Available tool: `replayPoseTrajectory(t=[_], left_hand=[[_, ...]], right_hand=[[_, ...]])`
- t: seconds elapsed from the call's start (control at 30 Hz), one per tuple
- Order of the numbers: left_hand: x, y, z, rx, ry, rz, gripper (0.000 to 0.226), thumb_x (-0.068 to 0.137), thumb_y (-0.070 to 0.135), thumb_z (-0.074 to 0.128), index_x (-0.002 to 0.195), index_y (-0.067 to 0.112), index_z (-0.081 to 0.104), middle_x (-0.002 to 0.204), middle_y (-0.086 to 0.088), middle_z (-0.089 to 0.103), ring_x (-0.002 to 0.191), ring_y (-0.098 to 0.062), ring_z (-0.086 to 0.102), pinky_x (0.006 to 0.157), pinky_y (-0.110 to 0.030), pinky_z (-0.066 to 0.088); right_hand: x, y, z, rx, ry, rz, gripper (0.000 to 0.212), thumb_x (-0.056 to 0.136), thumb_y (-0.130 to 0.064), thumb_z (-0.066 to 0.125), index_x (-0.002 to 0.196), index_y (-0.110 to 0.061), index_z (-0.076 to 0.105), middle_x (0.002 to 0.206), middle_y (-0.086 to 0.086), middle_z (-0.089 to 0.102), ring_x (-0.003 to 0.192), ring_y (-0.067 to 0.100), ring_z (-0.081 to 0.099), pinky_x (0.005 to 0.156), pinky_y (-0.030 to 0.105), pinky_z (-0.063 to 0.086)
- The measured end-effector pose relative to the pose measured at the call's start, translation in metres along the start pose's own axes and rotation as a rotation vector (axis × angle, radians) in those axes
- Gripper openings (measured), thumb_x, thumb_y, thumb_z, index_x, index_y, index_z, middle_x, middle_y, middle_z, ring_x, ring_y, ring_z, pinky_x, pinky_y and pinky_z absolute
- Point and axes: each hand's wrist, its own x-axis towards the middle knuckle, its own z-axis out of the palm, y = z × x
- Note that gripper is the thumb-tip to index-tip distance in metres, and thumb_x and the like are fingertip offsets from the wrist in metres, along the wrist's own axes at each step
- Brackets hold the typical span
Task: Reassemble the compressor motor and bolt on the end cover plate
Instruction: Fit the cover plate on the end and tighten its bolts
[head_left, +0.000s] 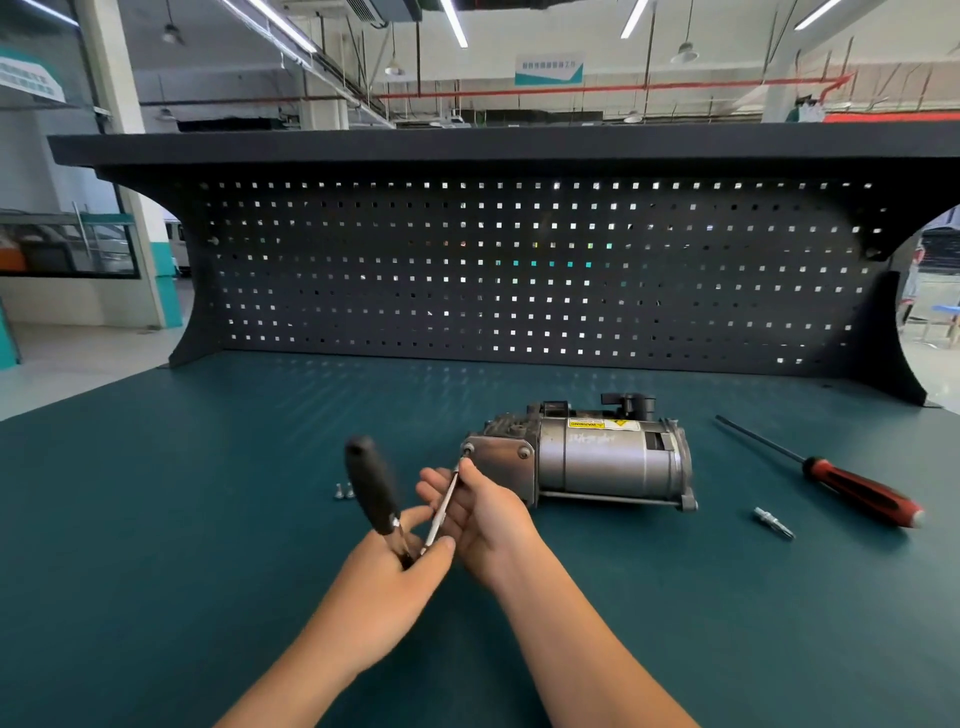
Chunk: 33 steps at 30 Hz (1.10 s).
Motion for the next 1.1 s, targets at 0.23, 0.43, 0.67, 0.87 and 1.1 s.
replayPoseTrajectory(t=[0.23, 0.43, 0.67, 0.87, 1.1], left_hand=[[0.002, 0.003, 0.006, 0.709, 0.121, 0.287, 0.038, 0.094, 0.039, 0.040, 0.131, 0.033, 0.037, 0.107, 0.009, 0.053, 0.098, -0.015, 0.057, 0.074, -0.024, 0.043], [0.005, 0.006, 0.008, 0.732, 0.118, 0.302, 0.041, 0.093, 0.046, 0.040, 0.132, 0.033, 0.036, 0.109, 0.012, 0.051, 0.100, -0.014, 0.056, 0.073, -0.023, 0.041], [0.007, 0.008, 0.002, -0.331, -0.004, -0.133, 0.022, 0.096, 0.026, 0.047, 0.092, 0.016, 0.066, 0.068, 0.001, 0.062, 0.040, -0.006, 0.043, 0.040, -0.020, 0.036], [0.008, 0.018, -0.005, -0.822, -0.012, -0.358, 0.024, 0.095, 0.020, 0.047, 0.094, 0.003, 0.063, 0.056, -0.003, 0.053, 0.035, -0.007, 0.036, 0.031, -0.015, 0.026], [0.006, 0.009, 0.002, 0.521, 0.029, 0.185, 0.030, 0.095, 0.034, 0.043, 0.125, 0.034, 0.044, 0.093, 0.015, 0.061, 0.085, 0.000, 0.057, 0.071, -0.022, 0.042]], right_hand=[[0.004, 0.002, 0.005, -0.226, 0.113, -0.116, 0.027, 0.093, -0.025, 0.057, 0.075, -0.004, 0.059, 0.054, 0.001, 0.067, 0.044, 0.010, 0.060, 0.044, 0.018, 0.048], [0.002, -0.002, 0.004, -0.302, 0.147, -0.175, 0.026, 0.090, -0.021, 0.061, 0.069, -0.005, 0.060, 0.056, 0.001, 0.067, 0.044, 0.008, 0.057, 0.041, 0.016, 0.044], [0.006, -0.001, 0.002, -0.136, 0.057, -0.037, 0.023, 0.093, -0.020, 0.057, 0.077, -0.005, 0.061, 0.064, 0.006, 0.070, 0.051, 0.014, 0.064, 0.043, 0.021, 0.046], [0.007, -0.001, 0.000, -0.184, 0.005, -0.031, 0.025, 0.094, -0.029, 0.053, 0.083, -0.009, 0.063, 0.073, 0.002, 0.073, 0.067, 0.015, 0.066, 0.062, 0.027, 0.047], [0.010, 0.003, -0.001, -0.382, 0.213, -0.257, 0.031, 0.084, -0.027, 0.070, 0.063, -0.006, 0.063, 0.062, 0.005, 0.063, 0.051, 0.012, 0.055, 0.052, 0.022, 0.043]])
